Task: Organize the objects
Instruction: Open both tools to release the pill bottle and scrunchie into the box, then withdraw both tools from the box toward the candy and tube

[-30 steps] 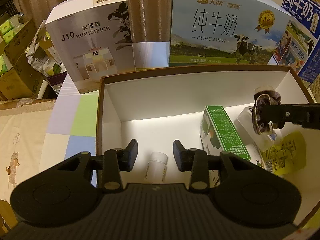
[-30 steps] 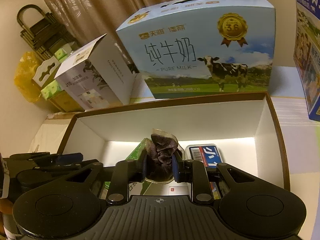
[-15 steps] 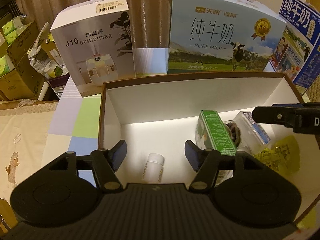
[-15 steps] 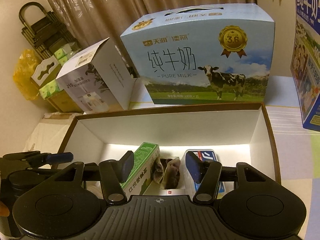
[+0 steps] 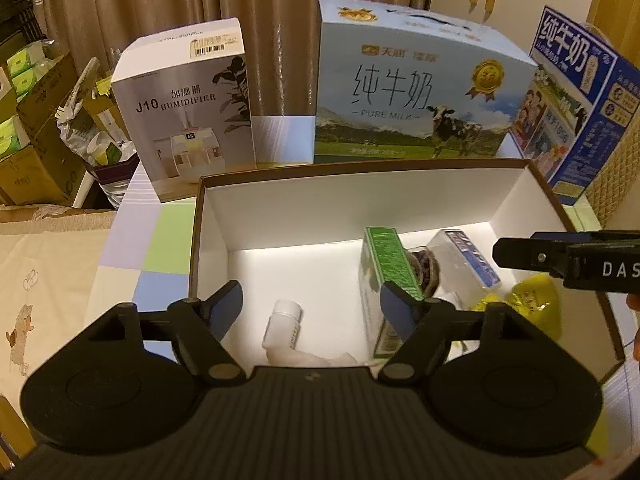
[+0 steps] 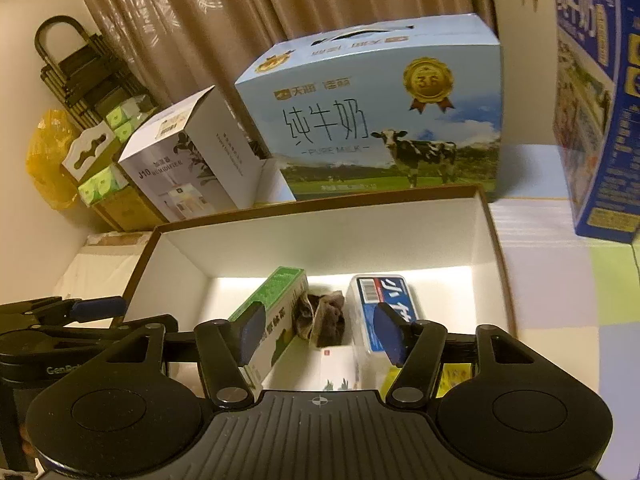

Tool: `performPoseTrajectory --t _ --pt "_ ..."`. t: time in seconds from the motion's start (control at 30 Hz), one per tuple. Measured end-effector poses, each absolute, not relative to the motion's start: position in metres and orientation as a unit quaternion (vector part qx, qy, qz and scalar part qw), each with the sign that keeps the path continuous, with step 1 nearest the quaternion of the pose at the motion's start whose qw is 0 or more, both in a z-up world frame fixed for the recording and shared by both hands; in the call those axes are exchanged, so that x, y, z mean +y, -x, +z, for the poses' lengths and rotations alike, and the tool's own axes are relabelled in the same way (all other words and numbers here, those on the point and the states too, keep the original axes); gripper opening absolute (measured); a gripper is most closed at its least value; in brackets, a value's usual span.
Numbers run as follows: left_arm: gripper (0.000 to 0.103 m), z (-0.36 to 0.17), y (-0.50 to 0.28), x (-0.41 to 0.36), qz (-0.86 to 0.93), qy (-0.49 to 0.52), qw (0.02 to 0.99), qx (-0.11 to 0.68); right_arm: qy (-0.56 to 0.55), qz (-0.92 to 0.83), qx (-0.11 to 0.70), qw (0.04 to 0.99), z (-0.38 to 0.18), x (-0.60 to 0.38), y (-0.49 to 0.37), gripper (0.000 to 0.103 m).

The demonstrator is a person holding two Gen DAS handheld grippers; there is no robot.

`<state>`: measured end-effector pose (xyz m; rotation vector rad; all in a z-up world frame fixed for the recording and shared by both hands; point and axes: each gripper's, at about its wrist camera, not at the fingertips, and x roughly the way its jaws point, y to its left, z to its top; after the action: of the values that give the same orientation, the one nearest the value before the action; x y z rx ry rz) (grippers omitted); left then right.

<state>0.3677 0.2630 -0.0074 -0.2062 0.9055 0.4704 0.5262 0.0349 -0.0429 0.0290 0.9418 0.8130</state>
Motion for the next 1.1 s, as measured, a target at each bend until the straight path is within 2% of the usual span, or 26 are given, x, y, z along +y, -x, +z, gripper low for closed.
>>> performPoseTrajectory --t 0.1,0.17,0.57,1.1 --pt "0.077 -0.001 -0.360 0.254 0.224 0.101 0.870 0.428 -0.016 0.377 0.436 0.817 -0.037 0.025 -0.518 0.059" --pt "0.083 0.004 -0.354 0.248 0.227 0.103 0.870 0.425 -0.018 0.374 0.433 0.820 -0.034 0.018 -0.511 0.062" --pt "0.092 0.029 -0.314 0.206 0.236 0.118 0.876 0.404 -0.028 0.370 0.422 0.827 -0.015 -0.020 -0.464 0.069" --pt "0.095 0.041 -0.254 0.162 0.246 0.150 0.872 0.395 -0.030 0.361 0.435 0.824 -0.016 -0.070 -0.410 0.070"
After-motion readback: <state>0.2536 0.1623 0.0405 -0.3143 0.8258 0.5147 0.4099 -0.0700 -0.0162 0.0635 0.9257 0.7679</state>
